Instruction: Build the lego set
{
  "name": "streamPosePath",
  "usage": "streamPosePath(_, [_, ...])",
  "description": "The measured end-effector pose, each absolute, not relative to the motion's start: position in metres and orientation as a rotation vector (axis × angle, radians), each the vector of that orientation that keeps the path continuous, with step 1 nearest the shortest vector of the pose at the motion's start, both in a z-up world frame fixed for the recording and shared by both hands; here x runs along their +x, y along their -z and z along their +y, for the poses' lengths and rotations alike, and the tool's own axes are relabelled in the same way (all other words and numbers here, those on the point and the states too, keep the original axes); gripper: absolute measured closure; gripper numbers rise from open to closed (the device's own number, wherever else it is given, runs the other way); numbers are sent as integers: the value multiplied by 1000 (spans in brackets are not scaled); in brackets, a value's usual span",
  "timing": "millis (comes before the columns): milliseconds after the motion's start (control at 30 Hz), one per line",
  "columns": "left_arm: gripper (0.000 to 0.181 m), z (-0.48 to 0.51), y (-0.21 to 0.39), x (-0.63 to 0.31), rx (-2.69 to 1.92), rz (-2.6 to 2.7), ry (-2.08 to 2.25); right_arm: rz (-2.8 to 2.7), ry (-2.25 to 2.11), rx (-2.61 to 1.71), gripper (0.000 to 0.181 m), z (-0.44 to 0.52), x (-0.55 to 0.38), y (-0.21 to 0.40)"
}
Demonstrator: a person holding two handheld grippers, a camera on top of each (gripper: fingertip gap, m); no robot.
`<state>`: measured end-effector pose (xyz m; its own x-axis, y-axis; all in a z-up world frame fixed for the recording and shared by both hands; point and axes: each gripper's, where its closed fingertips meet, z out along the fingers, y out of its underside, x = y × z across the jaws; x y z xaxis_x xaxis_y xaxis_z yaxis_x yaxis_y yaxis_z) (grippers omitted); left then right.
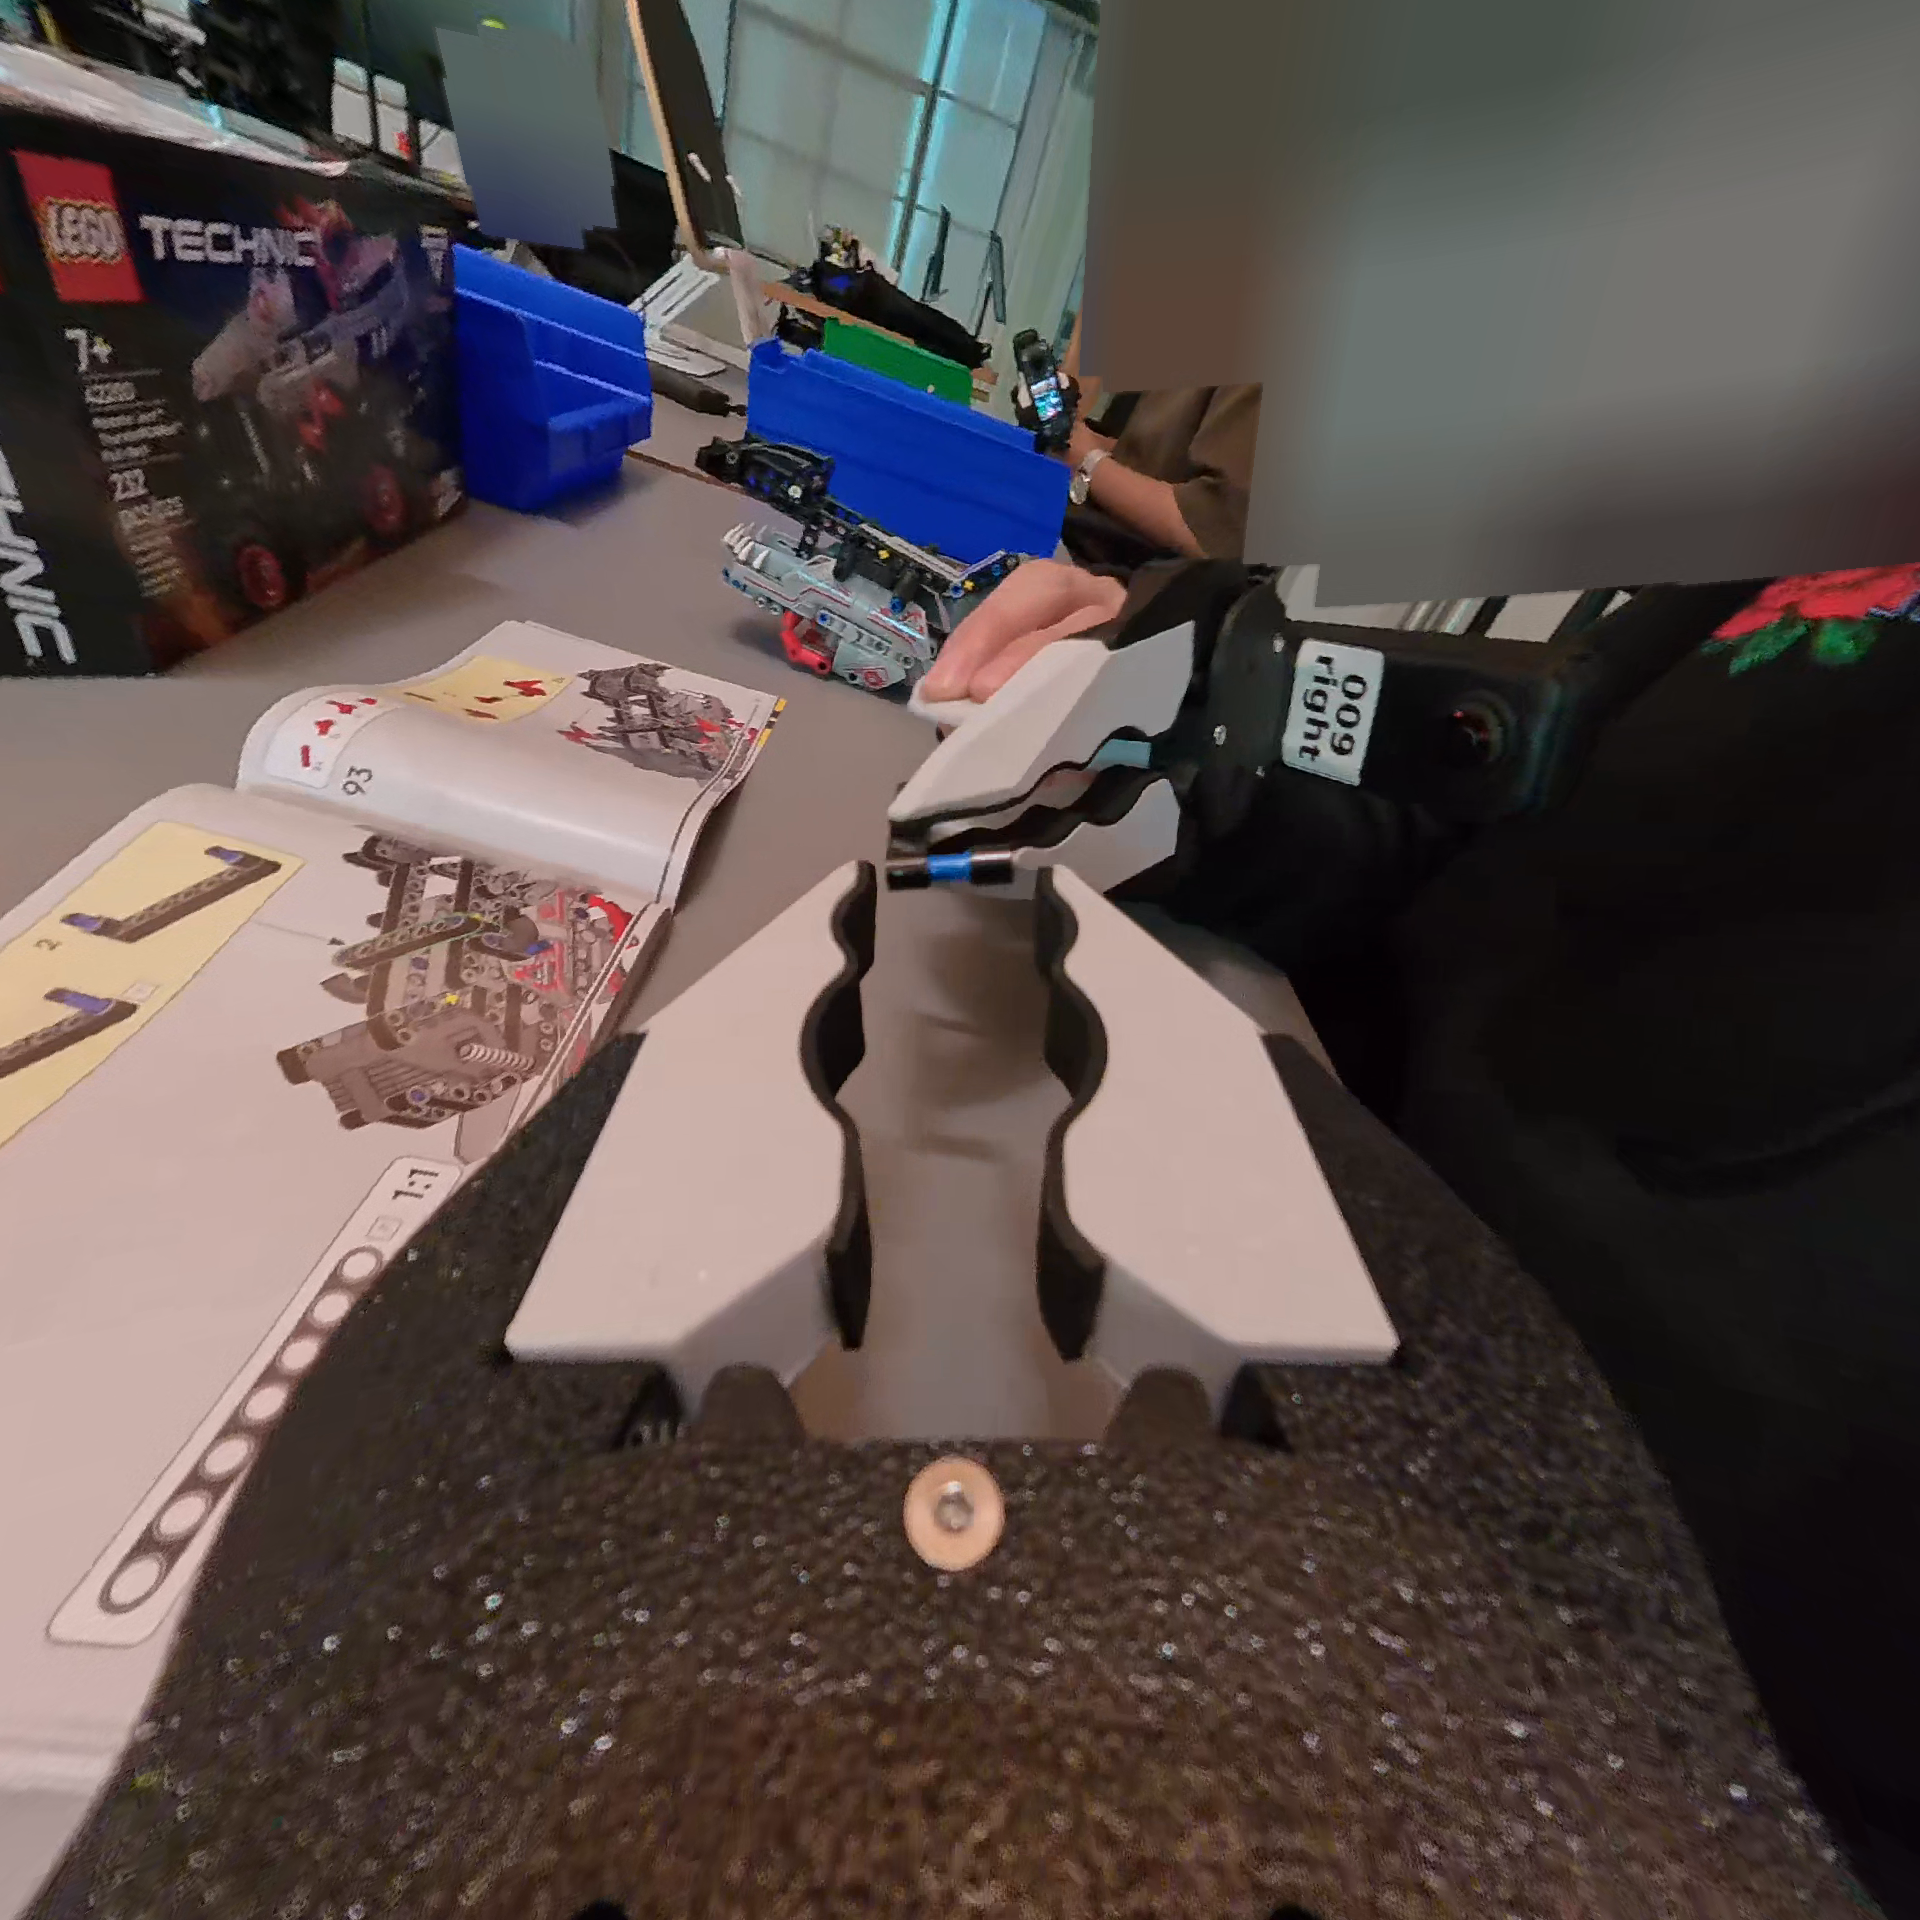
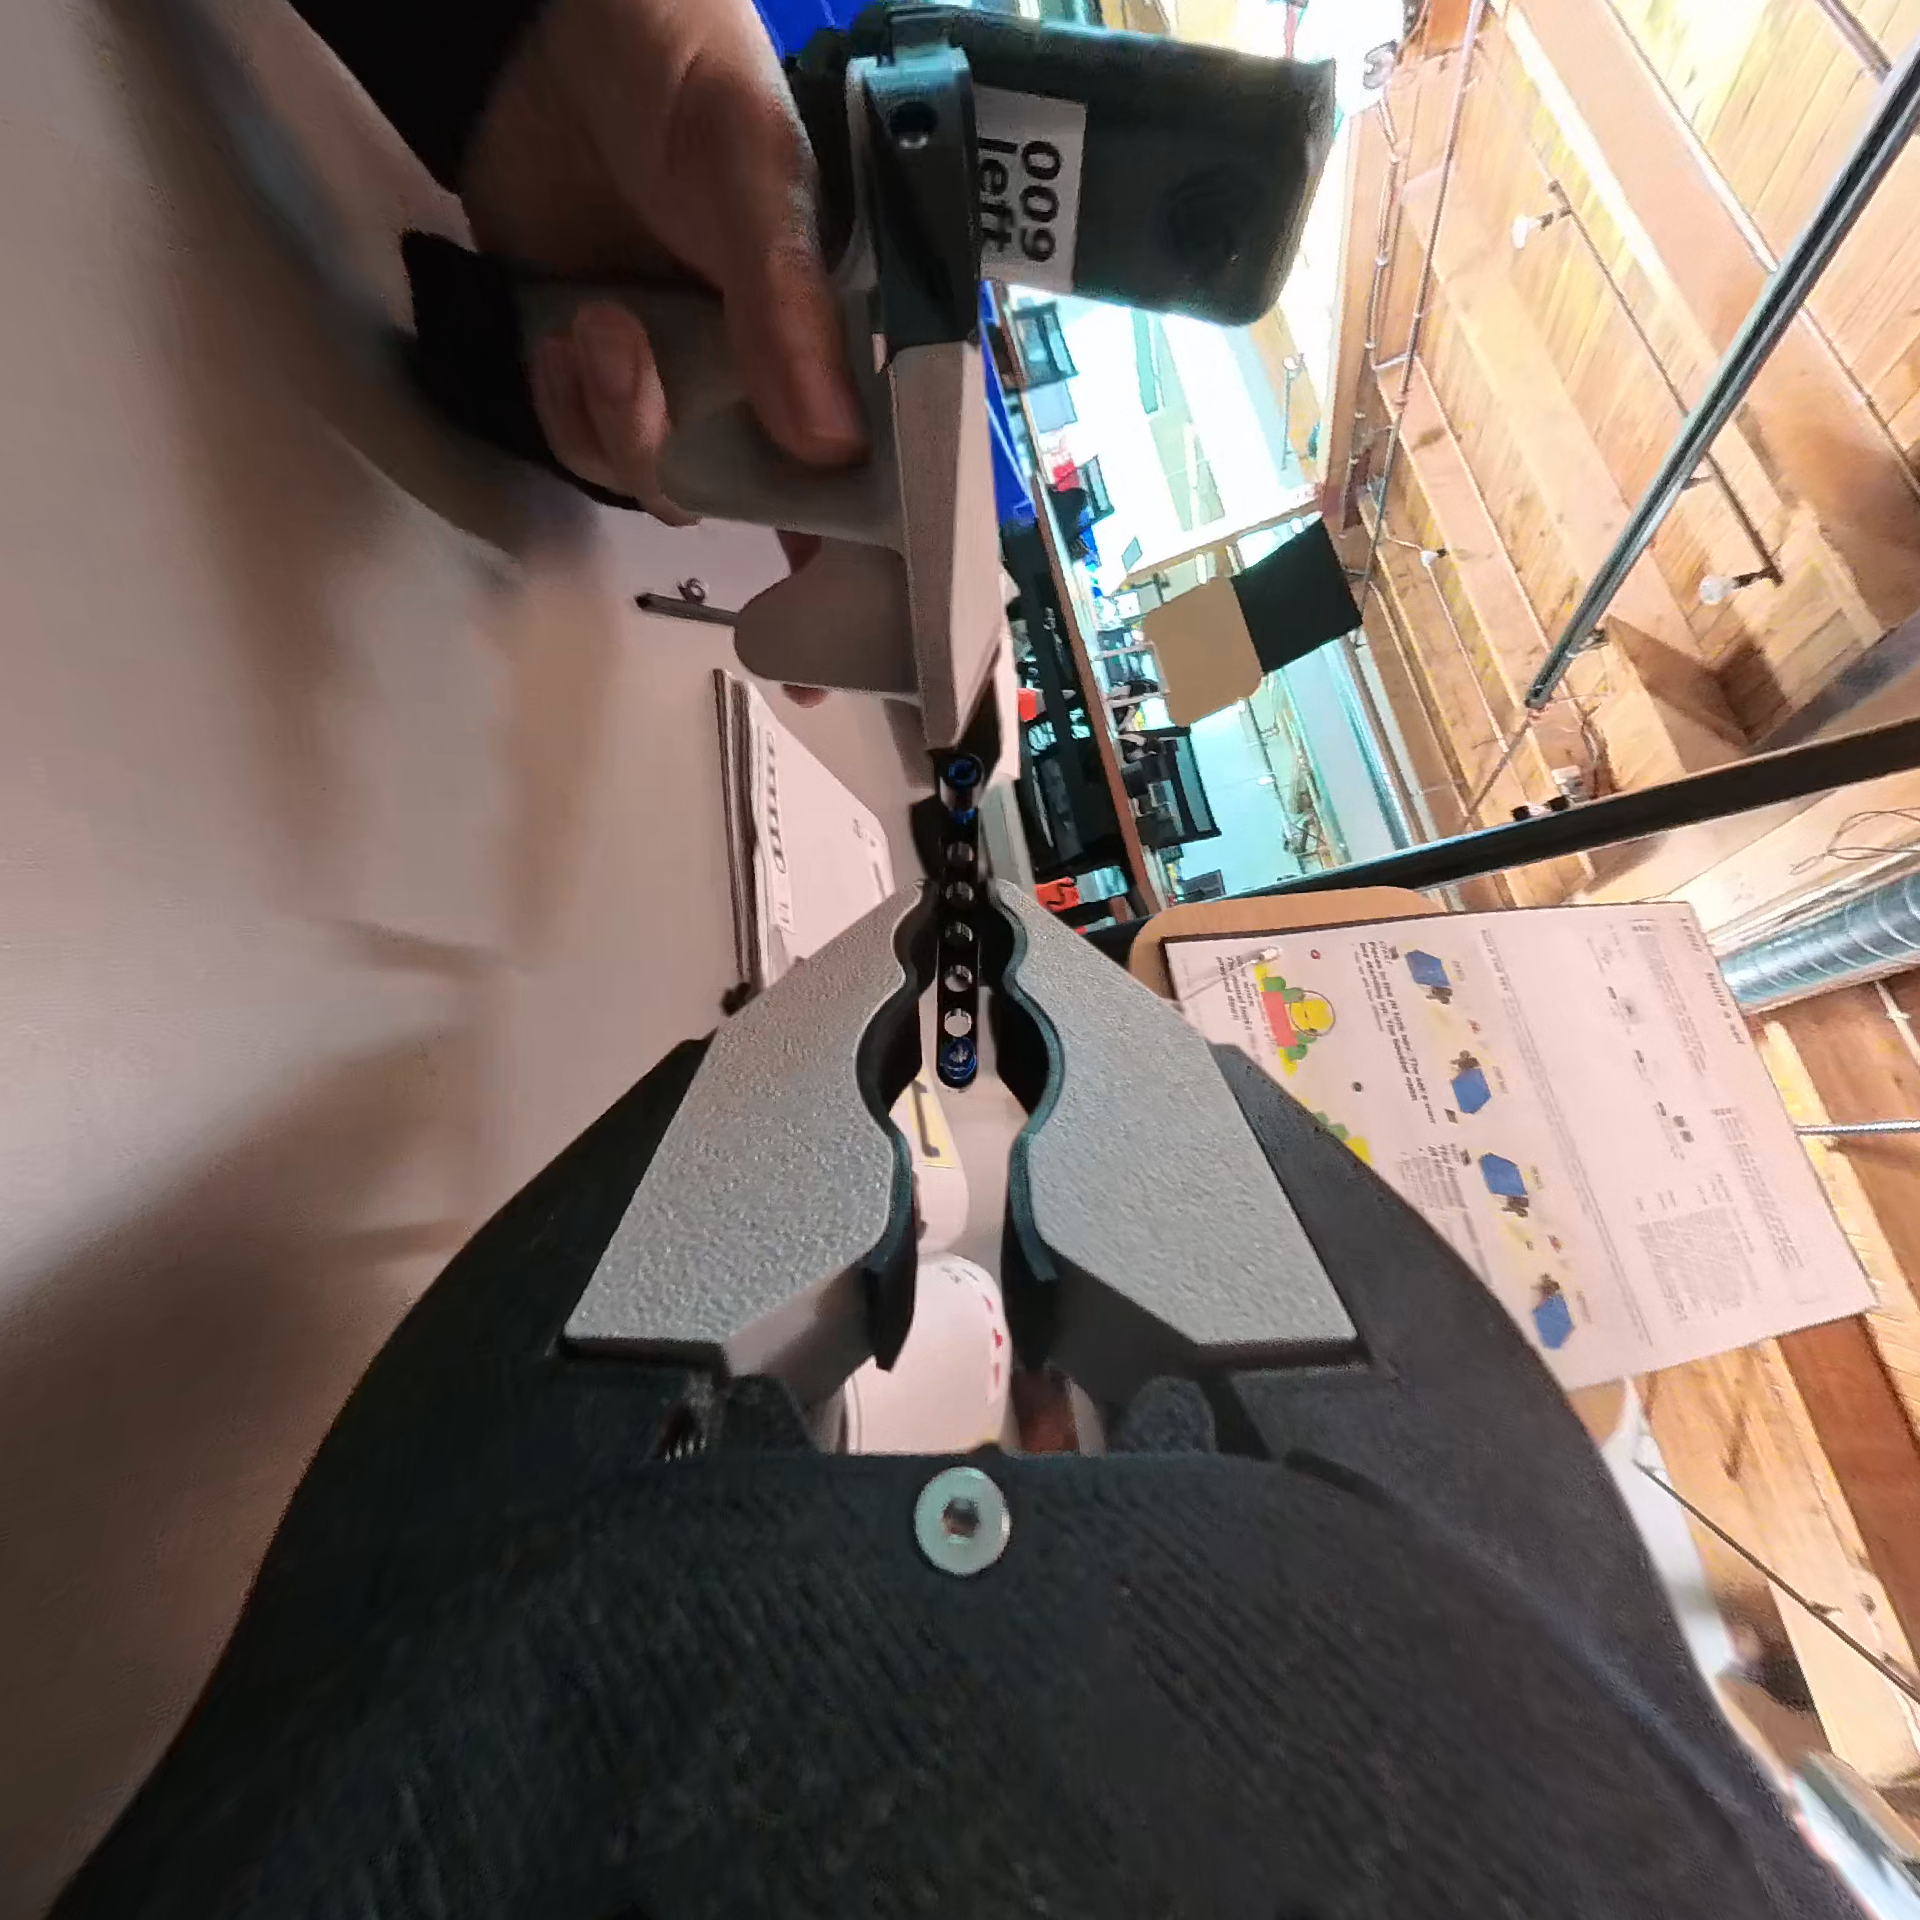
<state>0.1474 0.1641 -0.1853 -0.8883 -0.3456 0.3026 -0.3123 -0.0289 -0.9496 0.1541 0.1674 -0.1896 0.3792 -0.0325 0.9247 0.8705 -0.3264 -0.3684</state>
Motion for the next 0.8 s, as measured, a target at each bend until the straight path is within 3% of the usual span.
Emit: streamPosePath(800, [159, 167, 191, 143, -720, 2227, 2088, -805, 1082, -1614, 176, 174, 146, 196])
